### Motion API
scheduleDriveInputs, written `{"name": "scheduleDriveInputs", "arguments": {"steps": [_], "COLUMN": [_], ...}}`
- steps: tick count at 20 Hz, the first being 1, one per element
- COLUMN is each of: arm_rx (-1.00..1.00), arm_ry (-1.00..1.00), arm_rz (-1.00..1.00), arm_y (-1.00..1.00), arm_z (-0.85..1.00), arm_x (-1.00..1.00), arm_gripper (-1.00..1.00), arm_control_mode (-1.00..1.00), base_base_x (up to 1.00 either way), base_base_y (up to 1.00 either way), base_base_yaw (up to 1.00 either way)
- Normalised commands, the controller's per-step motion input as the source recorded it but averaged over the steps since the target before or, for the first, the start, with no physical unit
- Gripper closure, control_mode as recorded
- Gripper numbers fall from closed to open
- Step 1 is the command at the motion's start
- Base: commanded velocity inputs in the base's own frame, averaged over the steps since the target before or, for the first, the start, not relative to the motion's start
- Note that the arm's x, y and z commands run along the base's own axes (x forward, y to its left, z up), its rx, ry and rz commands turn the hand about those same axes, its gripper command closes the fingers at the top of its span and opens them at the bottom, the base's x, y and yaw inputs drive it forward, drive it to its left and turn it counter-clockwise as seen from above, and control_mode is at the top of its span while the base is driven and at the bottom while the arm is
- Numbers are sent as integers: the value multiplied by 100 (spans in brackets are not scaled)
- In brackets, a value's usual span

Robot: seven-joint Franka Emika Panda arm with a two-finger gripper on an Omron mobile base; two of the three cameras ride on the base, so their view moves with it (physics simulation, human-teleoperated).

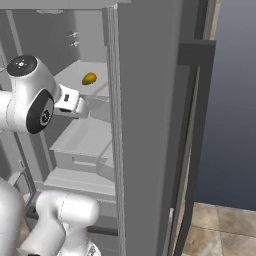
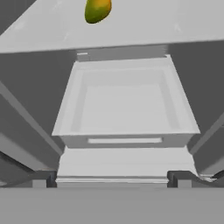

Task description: Pick the mango and apple from the fridge and place them inside the tupperware on the counter.

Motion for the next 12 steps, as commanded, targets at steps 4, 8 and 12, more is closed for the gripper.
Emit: {"name": "scheduleDriveInputs", "arguments": {"steps": [4,8,12], "arm_rx": [0,0,-6], "arm_ry": [0,0,0], "arm_rz": [0,0,-1], "arm_y": [20,24,20], "arm_z": [17,6,0], "arm_x": [90,90,82], "arm_gripper": [-100,-100,-100], "arm_control_mode": [-100,-100,-100], "base_base_x": [0,0,0], "base_base_y": [0,0,0], "base_base_yaw": [0,0,0]}}
